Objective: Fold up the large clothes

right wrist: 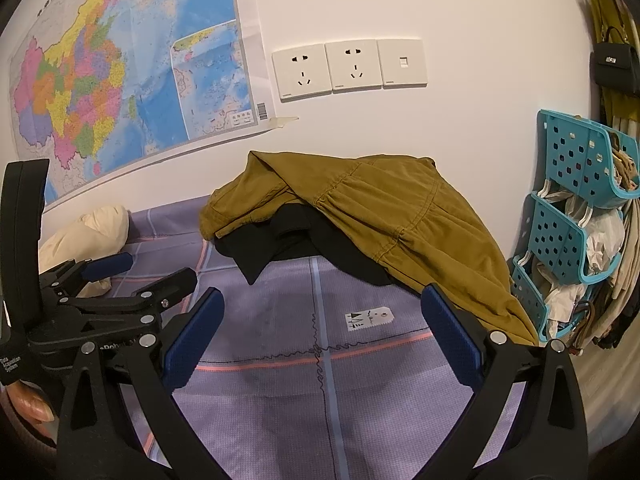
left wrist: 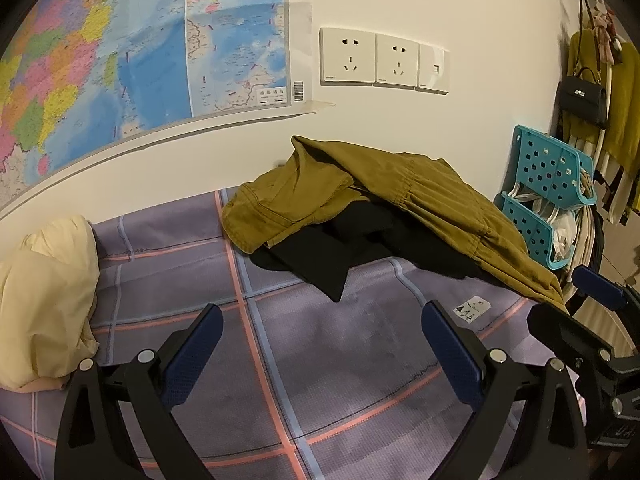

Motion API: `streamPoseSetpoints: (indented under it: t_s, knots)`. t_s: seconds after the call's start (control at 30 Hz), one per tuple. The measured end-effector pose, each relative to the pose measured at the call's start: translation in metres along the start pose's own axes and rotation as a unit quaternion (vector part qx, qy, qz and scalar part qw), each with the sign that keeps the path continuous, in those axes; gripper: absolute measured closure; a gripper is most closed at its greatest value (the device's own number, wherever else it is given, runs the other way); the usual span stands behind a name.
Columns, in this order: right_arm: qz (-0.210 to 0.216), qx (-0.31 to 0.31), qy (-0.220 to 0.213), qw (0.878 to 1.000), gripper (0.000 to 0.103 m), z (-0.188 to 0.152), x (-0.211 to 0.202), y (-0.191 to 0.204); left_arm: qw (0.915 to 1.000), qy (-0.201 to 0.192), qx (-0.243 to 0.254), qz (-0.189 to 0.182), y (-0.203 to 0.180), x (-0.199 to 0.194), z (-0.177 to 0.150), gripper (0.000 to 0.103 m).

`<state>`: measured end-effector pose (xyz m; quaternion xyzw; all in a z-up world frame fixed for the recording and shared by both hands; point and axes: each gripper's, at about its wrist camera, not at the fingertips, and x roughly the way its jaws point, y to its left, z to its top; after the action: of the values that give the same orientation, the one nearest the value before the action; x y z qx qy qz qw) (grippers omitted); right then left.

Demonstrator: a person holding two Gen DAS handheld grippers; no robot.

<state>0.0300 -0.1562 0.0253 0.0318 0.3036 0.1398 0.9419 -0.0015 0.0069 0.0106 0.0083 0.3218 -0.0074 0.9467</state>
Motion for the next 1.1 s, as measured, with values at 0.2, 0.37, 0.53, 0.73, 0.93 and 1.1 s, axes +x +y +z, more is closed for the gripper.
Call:
streamPoseSetpoints:
  t_s: [0.2, 0.37, 0.53, 0.73, 0.93, 1.1]
  knots:
    - [-0.001, 0.001, 0.000, 1.000, 0.006, 0.0005, -0.0001, 0.0006, 1.0000, 0.000, -0.003, 0.000, 0.0014, -0.0002, 0.0009, 0.007]
    - [-0.001, 0.001, 0.000, 1.000, 0.006, 0.0011, -0.0002, -0.0001, 1.0000, 0.001, -0.003, -0.001, 0.0017, 0.0000, 0.0013, 0.007]
    - [-0.001, 0.001, 0.000, 1.000, 0.006, 0.0018, 0.0000, 0.0011, 1.0000, 0.000, -0.004, 0.001, 0.0018, -0.0004, 0.0011, 0.007]
    - [-0.002, 0.000, 0.000, 1.000, 0.006, 0.0008, 0.0005, 0.0007, 1.0000, 0.000, -0.004, 0.001, 0.0021, -0.0006, 0.0006, 0.007]
    - [-0.003, -0.001, 0.000, 1.000, 0.006, 0.0008, 0.0007, 0.0018, 1.0000, 0.002, -0.005, 0.000, 0.0021, -0.0003, 0.0007, 0.007]
    - [0.000, -0.003, 0.003, 1.000, 0.006, 0.0012, 0.0042, 0.0020, 1.0000, 0.002, -0.006, 0.000, 0.0024, 0.0011, 0.0004, 0.007]
